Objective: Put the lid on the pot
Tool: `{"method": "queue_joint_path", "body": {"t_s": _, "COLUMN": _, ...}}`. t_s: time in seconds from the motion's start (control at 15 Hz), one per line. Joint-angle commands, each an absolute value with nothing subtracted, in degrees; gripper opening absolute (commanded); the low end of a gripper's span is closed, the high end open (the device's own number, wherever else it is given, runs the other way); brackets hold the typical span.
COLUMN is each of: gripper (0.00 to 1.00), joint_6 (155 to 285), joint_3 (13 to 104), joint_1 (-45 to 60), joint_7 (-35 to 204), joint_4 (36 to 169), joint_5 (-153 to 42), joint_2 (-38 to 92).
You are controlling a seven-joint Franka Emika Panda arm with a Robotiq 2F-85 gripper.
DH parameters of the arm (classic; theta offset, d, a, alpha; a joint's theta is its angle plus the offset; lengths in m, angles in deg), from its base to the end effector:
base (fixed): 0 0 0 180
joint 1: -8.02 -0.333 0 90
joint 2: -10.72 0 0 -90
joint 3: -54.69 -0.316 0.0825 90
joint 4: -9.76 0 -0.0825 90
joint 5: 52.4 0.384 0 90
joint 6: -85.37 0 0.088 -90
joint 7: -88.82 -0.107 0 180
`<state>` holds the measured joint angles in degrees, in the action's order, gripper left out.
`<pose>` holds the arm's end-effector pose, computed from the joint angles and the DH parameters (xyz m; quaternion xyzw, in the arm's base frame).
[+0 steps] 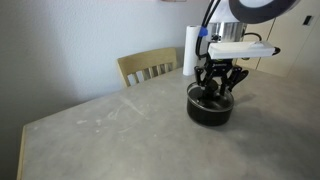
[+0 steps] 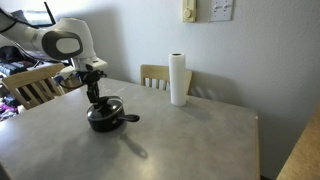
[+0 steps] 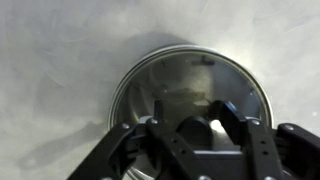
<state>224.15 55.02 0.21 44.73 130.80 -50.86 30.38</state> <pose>0.5705 0.0751 0.2480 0.9460 -0.3236 -0.0184 0.0003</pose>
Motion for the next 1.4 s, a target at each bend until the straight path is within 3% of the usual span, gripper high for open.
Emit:
{"method": "queue_joint_path", "body": {"t_s": 0.0, "gripper": 0.9, "joint_6": 224.1, "joint_3": 53.8, "joint_1": 0.9, "joint_7": 49.1, "joint_4": 129.9, "joint_5": -47.4, "joint_2": 32.8}}
{"method": "queue_joint_path", "body": {"t_s": 0.13, "gripper": 1.0, "joint_6": 223.9, "joint_3": 53.7, "joint_1": 0.6, "joint_7": 49.9, "joint_4": 130.0, "joint_5": -46.6, "joint_2": 33.0}}
{"method": "queue_joint_path", "body": {"t_s": 1.27, "gripper": 1.0, "joint_6": 225.6, "joint_3": 56.6, "joint_1": -1.1, "joint_7": 48.5, "joint_4": 129.9, "joint_5": -57.1, "joint_2": 30.7}}
{"method": "queue_joint_path", "body": {"t_s": 1.33, "gripper": 0.95, "joint_6": 225.6, "joint_3": 56.8, "joint_1": -1.2, "joint_7": 48.3, "joint_4": 129.8, "joint_5": -57.7, "joint_2": 30.9}}
